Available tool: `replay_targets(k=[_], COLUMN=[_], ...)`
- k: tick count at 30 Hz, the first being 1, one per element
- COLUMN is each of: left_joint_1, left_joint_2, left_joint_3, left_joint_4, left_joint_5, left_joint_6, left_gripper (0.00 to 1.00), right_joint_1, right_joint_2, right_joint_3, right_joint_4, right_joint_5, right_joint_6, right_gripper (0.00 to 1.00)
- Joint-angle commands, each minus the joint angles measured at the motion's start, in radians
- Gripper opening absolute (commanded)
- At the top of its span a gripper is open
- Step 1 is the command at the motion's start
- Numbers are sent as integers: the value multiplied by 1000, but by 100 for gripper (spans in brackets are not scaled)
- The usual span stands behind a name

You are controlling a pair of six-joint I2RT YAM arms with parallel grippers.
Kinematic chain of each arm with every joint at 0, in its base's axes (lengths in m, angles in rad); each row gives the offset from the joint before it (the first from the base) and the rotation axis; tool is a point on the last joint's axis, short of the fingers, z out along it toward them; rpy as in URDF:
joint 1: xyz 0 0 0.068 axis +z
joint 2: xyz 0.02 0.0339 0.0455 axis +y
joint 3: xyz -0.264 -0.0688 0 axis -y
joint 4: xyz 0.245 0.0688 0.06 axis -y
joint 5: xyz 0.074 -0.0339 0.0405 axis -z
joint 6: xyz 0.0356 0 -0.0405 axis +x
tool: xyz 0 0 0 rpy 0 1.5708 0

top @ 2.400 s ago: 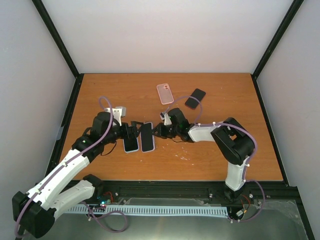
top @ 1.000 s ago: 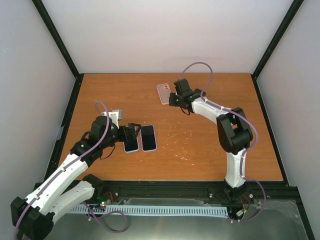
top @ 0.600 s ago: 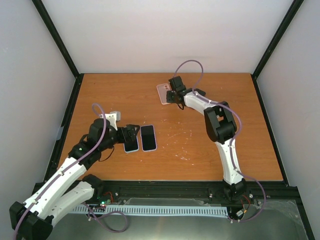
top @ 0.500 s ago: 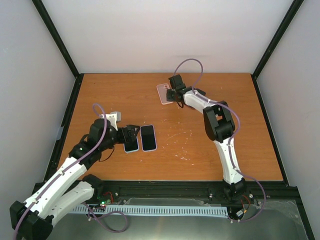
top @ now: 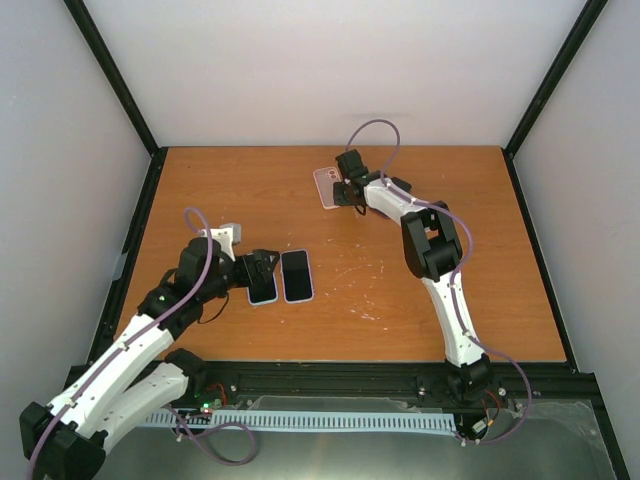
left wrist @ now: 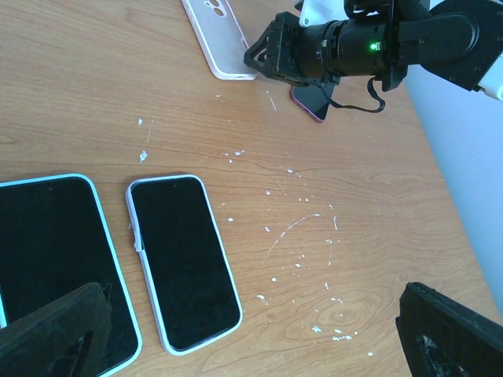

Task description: Put the phone into the phone case

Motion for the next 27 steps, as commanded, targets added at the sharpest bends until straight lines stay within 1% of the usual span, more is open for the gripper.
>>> replay_targets(k=[1,6,9,13,17,21,27], left_joint_1=[0,0,0,0,0,0,0], left_joint_2=[-23,-53,-66,-75,-85,-77,-42], left_joint_3=[6,-7,-14,-15,-33,-36,-37], left_joint_4=[12,5,4,-5,9,10,23], left_joint_5=[10,12,21,28,36,46,57], left_joint_6=[-19,-31,-40,-41,-45,-46,-59], left_gripper=[100,100,99,100,99,99,99], right_joint_1=[-8,-8,-9,-8,-8,-7,0], right_joint_2=[7,11,5,-24,-89,-183,-455], right_joint_3=[26,23,19,5,-44,-149,-483], right_joint_4=[-27,-46,-57,-59,-62,-51,37], right_joint_5=[-5,-8,4,-13,-23,-67,-121], right_joint_6=[-17,-28,-34,-38,-34,-2,82], right_gripper=[20,18,13,3,3,3,3])
